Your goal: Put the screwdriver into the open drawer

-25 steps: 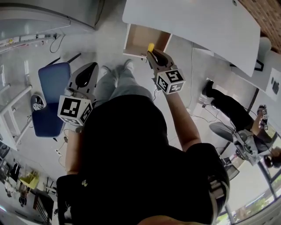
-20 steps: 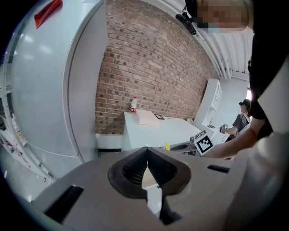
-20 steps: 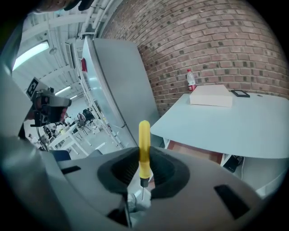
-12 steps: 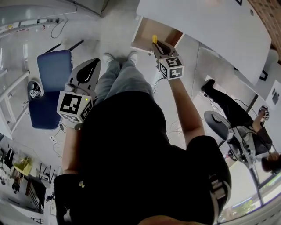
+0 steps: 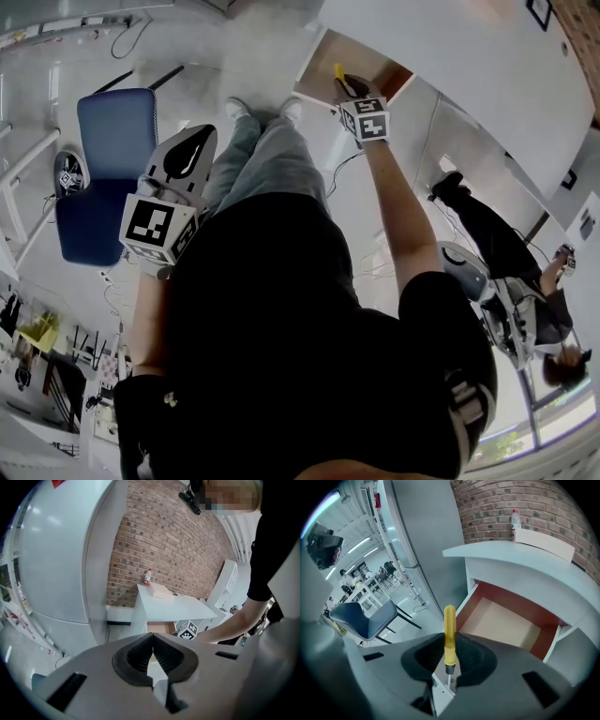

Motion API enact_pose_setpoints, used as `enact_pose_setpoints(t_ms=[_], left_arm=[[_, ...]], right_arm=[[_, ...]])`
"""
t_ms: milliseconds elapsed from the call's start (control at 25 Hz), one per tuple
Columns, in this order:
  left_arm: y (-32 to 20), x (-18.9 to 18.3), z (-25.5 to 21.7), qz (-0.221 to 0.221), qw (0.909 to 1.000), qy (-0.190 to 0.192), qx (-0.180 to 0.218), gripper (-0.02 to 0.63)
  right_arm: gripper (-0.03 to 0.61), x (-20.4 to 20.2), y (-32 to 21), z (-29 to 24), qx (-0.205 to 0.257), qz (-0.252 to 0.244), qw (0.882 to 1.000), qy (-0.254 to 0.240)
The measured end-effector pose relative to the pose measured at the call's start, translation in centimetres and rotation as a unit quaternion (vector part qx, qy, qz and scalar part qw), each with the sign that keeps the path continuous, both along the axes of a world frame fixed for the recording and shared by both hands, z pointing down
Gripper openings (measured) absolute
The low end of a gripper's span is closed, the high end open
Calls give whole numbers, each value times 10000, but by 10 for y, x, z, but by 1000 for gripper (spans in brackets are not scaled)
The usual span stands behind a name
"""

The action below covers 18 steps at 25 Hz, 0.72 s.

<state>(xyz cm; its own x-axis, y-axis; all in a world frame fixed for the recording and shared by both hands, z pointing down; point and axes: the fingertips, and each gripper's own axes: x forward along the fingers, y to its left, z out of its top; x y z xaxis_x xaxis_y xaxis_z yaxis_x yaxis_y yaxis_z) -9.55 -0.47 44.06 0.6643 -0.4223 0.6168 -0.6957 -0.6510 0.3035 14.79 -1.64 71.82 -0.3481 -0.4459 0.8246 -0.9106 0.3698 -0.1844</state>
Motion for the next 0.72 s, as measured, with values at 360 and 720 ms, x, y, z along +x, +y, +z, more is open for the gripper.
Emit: enact_pose_setpoints(t_ms=[360,720], left_arm=[[6,-20,31,-280,9992,-142,-262,5],[17,-36,59,-531,9971,-225,-497,5]], right_arm=[[78,-11,-3,67,-498,-430,9973,335],[79,-20,-12,120,-825,-742,9921,592]])
